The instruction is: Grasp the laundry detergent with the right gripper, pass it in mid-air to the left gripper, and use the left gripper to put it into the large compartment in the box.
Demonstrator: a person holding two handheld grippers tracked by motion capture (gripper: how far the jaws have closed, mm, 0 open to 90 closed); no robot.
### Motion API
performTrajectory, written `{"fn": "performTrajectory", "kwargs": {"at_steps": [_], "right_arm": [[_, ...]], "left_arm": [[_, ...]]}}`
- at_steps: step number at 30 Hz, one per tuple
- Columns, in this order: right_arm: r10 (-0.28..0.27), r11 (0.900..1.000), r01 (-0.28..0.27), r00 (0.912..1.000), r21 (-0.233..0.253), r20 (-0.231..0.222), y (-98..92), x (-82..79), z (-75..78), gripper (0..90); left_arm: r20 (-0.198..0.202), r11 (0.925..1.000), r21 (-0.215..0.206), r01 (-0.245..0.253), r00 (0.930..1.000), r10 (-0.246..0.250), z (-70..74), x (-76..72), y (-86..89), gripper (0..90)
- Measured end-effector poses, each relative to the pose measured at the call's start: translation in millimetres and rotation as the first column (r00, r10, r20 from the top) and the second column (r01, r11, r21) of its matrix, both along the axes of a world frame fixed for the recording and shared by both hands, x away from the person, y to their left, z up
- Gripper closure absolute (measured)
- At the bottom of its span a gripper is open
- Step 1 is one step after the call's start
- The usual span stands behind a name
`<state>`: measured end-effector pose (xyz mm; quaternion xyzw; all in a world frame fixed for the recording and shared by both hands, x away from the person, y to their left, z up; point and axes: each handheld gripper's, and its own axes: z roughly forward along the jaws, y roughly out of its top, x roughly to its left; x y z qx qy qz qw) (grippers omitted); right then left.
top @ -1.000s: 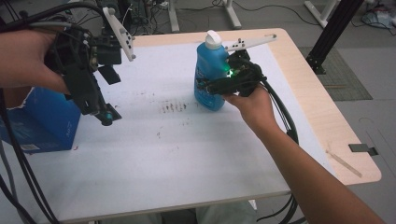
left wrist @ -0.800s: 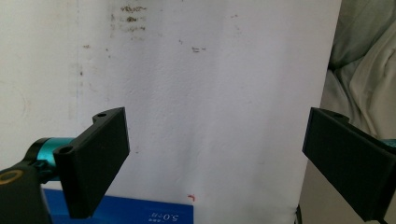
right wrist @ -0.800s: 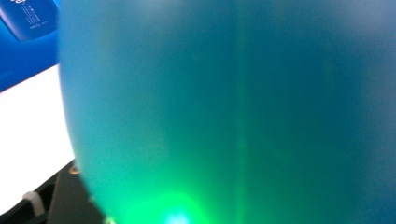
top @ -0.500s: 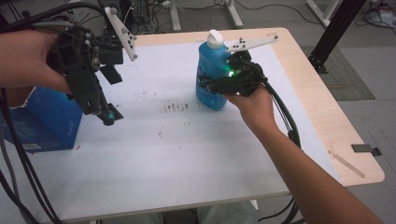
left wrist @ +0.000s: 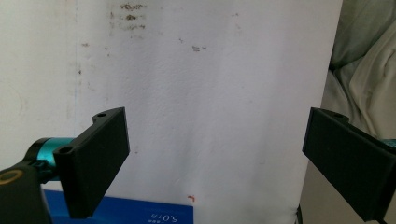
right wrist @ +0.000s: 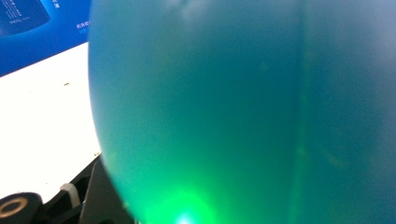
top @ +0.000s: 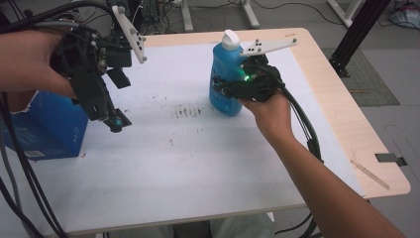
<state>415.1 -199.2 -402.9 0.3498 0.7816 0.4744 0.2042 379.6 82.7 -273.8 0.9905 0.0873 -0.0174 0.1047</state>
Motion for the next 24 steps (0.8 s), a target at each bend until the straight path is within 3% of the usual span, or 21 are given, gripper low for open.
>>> {"fn": "performTrajectory", "kwargs": {"at_steps": [7,15,19,21,22,23,24], "right_arm": [[0.014,1.000,-0.014,0.9999,-0.017,-0.002,1.1,-2.2,2.4,44.2],[0.090,0.996,-0.090,0.9957,0.000,-0.021,-9.0,-7.0,13.5,44.3],[0.173,0.985,-0.174,0.9847,-0.002,-0.013,-10.7,-15.3,26.5,44.5],[0.189,0.982,-0.189,0.9820,-0.005,-0.010,-10.5,-17.1,29.2,44.5],[0.223,0.975,-0.223,0.9748,-0.002,-0.003,-9.7,-21.1,35.0,44.6],[0.223,0.975,-0.223,0.9748,-0.002,-0.003,-9.7,-21.1,35.0,44.6],[0.257,0.966,-0.257,0.9664,0.008,0.000,-9.5,-24.2,39.4,44.6]], "left_arm": [[0.003,1.0000,-0.004,0.003,1.0000,-0.003,0.5,0.7,0.5,7.3],[0.008,0.9996,-0.029,-0.001,1.0000,0.001,3.1,1.7,1.1,7.3],[0.015,0.9990,-0.045,0.006,0.9999,-0.005,8.0,0.8,-0.2,7.3],[0.020,0.9988,-0.048,0.007,0.9998,-0.006,9.4,0.6,-0.4,7.3],[0.022,0.9986,-0.052,0.006,0.9997,-0.005,11.3,0.1,-0.7,7.3],[0.023,0.9985,-0.055,0.007,0.9997,-0.006,13.1,-0.2,-0.8,7.3],[0.030,0.9982,-0.059,0.009,0.9995,-0.007,16.4,-0.7,-1.0,7.3]]}}
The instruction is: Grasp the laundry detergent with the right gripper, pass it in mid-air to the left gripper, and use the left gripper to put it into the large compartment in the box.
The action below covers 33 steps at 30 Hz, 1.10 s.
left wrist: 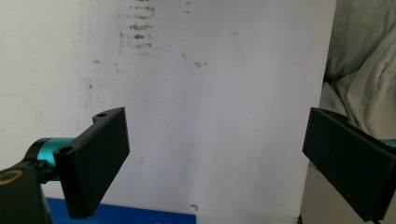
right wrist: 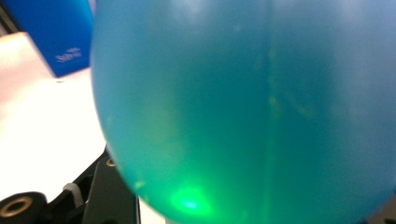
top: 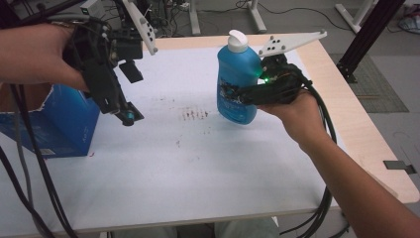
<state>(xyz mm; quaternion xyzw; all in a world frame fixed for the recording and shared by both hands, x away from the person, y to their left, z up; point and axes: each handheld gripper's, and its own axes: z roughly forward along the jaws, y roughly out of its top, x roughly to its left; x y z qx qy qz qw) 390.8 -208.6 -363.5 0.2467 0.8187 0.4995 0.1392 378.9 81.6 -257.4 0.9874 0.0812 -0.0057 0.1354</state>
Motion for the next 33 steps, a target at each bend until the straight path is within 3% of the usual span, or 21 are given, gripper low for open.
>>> {"fn": "performTrajectory", "kwargs": {"at_steps": [7,10,12,13,15,17,20,25,26,27,29,31,32,33], "right_arm": [[0.097,0.995,-0.097,0.9952,0.001,0.008,6.9,-10.8,11.6,44.9],[0.174,0.985,-0.174,0.9846,0.011,0.018,14.5,-18.1,18.0,44.9],[0.193,0.981,-0.193,0.9811,0.019,0.018,15.9,-18.9,18.7,45.0],[0.235,0.972,-0.235,0.9719,0.027,0.018,18.6,-20.7,19.7,45.0],[0.247,0.968,-0.248,0.9688,0.028,0.022,19.7,-21.2,19.9,45.0],[0.307,0.951,-0.307,0.9517,0.036,0.018,24.6,-24.0,19.6,45.0],[0.325,0.945,-0.326,0.9455,0.036,0.016,27.3,-25.5,19.2,45.0],[0.385,0.922,-0.386,0.9227,0.034,0.014,35.8,-30.2,20.4,45.0],[0.405,0.914,-0.405,0.9143,0.031,0.008,39.2,-32.1,21.9,45.0],[0.405,0.914,-0.405,0.9143,0.031,0.008,39.2,-32.1,21.9,45.0],[0.447,0.895,-0.447,0.8948,0.020,0.006,47.5,-33.9,23.8,44.9],[0.457,0.889,-0.457,0.8896,0.018,0.007,49.8,-34.0,23.9,45.0],[0.478,0.878,-0.478,0.8784,0.009,0.002,55.6,-34.6,24.5,44.9],[0.486,0.874,-0.486,0.8742,0.007,0.002,58.6,-34.7,24.6,44.9]], "left_arm": [[0.011,1.0000,0.000,0.007,0.9999,-0.007,7.2,-1.8,-2.6,7.3],[0.015,0.9999,-0.009,0.014,0.9998,-0.014,10.6,-2.5,-4.0,7.3],[0.019,0.9997,-0.016,0.019,0.9996,-0.019,12.0,-3.2,-5.1,7.3],[0.021,0.9995,-0.014,0.030,0.9993,-0.029,14.0,-4.0,-6.5,7.3],[0.025,0.9992,-0.014,0.038,0.9990,-0.037,15.6,-4.5,-7.2,7.3],[0.026,0.9985,-0.022,0.050,0.9985,-0.049,18.2,-5.7,-8.6,7.3],[0.024,0.9981,-0.022,0.058,0.9981,-0.057,19.1,-6.4,-9.9,7.3],[0.019,0.9974,-0.020,0.068,0.9975,-0.068,18.3,-7.3,-13.8,7.3],[0.016,0.9970,-0.019,0.075,0.9971,-0.075,18.7,-7.7,-15.7,7.3],[0.016,0.9970,-0.019,0.075,0.9971,-0.075,18.7,-7.7,-15.7,7.3],[0.015,0.9963,-0.017,0.084,0.9963,-0.084,20.2,-8.6,-18.6,7.3],[0.015,0.9957,-0.018,0.091,0.9958,-0.091,20.9,-10.0,-21.1,7.3],[0.016,0.9948,-0.021,0.100,0.9949,-0.099,21.7,-11.6,-23.9,7.3],[0.014,0.9943,-0.013,0.106,0.9943,-0.105,22.5,-12.1,-25.3,7.3]]}}
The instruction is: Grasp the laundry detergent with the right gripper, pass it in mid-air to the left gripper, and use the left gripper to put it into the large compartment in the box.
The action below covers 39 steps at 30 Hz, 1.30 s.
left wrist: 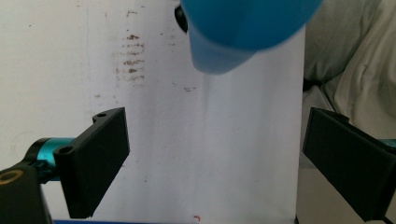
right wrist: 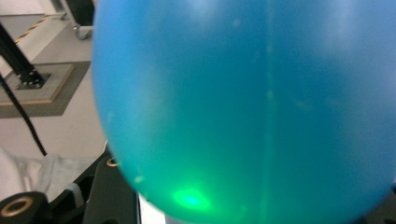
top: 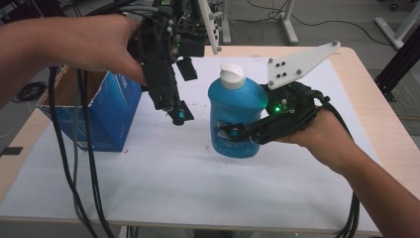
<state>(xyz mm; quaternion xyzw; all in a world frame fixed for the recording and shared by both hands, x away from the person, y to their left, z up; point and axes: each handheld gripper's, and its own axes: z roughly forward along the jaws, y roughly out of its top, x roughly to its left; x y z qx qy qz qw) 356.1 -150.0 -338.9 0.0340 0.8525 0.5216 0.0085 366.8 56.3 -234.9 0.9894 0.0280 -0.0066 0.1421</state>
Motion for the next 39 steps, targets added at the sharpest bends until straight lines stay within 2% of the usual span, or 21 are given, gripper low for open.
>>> {"fn": "performTrajectory", "kwargs": {"at_steps": [7,19,23,31,35,39], "right_arm": [[0.053,0.998,-0.053,0.9986,-0.027,-0.005,18.5,-0.1,1.8,44.9],[0.065,0.997,-0.066,0.9977,-0.042,-0.018,35.9,2.1,-0.9,44.9],[0.065,0.997,-0.067,0.9974,-0.044,-0.032,37.9,2.6,-0.9,44.9],[0.062,0.997,-0.063,0.9976,-0.043,-0.031,37.9,2.8,0.7,44.8],[0.066,0.997,-0.067,0.9970,-0.045,-0.040,38.2,1.9,0.6,44.8],[0.067,0.996,-0.069,0.9970,-0.048,-0.039,38.3,1.7,0.8,44.8]], "left_arm": [[-0.004,0.9998,0.004,0.018,0.9998,-0.018,1.2,-2.7,-6.0,7.3],[-0.004,0.9992,0.014,0.038,0.9993,-0.038,1.3,-3.4,-18.4,7.3],[-0.007,0.9984,0.023,0.051,0.9987,-0.051,0.0,-3.9,-25.4,7.3],[0.003,0.9973,0.042,0.061,0.9981,-0.061,-1.7,-2.9,-29.8,7.3],[0.008,0.9979,0.032,0.056,0.9984,-0.056,-1.4,-2.9,-31.0,7.4],[0.005,0.9971,0.039,0.065,0.9978,-0.066,-0.8,-2.9,-31.6,12.1]]}}
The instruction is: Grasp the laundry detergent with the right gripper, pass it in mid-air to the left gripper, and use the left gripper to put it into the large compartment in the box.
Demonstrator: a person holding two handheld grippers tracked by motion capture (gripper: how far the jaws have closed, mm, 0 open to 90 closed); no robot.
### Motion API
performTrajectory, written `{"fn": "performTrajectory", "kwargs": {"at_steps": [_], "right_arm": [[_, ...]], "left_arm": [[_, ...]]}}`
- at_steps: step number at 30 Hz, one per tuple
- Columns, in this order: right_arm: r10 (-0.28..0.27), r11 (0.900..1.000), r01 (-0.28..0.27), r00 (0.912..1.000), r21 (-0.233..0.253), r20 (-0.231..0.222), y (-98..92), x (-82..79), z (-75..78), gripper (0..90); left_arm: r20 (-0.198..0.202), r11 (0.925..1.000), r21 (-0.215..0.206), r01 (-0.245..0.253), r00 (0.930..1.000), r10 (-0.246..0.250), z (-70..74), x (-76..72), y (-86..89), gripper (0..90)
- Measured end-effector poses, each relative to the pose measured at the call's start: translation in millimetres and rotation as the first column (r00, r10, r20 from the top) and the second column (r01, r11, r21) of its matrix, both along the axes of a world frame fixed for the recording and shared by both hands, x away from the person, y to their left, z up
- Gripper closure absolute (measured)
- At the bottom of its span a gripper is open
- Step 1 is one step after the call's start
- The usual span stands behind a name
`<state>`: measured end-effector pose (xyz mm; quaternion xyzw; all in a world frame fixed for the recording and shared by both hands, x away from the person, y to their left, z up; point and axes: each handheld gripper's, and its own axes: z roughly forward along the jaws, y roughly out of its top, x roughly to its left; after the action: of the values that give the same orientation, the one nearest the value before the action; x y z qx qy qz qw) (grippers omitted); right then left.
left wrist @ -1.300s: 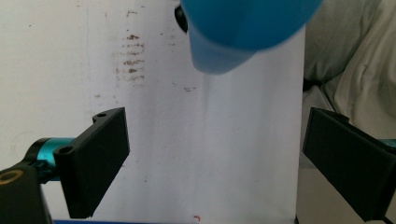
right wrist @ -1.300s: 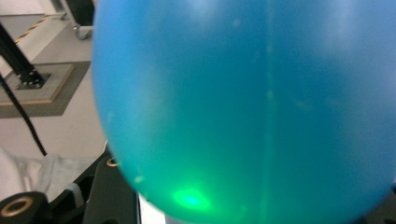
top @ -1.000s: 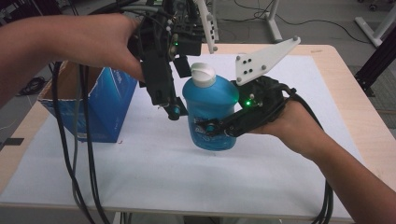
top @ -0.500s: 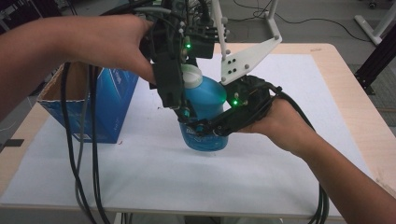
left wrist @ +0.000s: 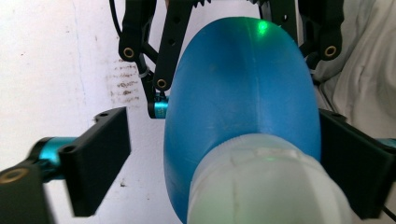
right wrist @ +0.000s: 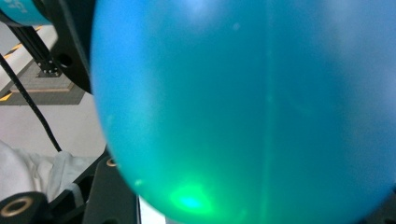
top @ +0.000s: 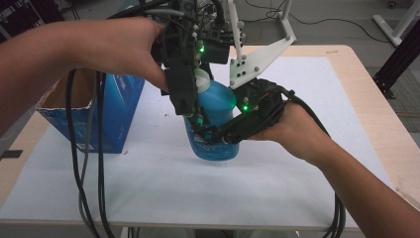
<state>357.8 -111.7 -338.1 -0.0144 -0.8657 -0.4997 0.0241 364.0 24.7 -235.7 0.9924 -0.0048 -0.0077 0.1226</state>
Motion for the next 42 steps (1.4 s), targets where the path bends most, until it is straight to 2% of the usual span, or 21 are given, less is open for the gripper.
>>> {"fn": "performTrajectory", "kwargs": {"at_steps": [6,7,18,27,42], "right_arm": [[-0.005,1.000,0.005,1.0000,0.006,-0.005,0.2,-0.5,0.3,44.8],[-0.007,1.000,0.007,1.0000,0.007,-0.005,0.1,-0.5,0.4,44.8],[-0.006,1.000,0.006,1.0000,0.007,-0.006,1.2,-1.5,0.3,44.8],[-0.006,1.000,0.006,1.0000,0.007,-0.002,2.0,-0.9,-0.4,44.8],[0.003,1.000,-0.003,1.0000,-0.009,0.001,2.8,-3.3,0.1,44.2]], "left_arm": [[-0.003,1.0000,0.000,0.009,1.0000,-0.009,-0.1,-0.4,0.0,17.2],[-0.004,0.9999,-0.006,0.016,0.9999,-0.016,0.0,-0.6,-0.1,21.5],[-0.016,0.9993,-0.031,0.020,0.9997,-0.021,2.2,0.5,2.4,28.9],[-0.023,0.9982,-0.034,0.050,0.9985,-0.050,2.8,-1.9,2.2,37.1],[-0.023,0.9987,-0.002,0.051,0.9984,-0.051,3.9,-5.1,-1.6,38.0]]}}
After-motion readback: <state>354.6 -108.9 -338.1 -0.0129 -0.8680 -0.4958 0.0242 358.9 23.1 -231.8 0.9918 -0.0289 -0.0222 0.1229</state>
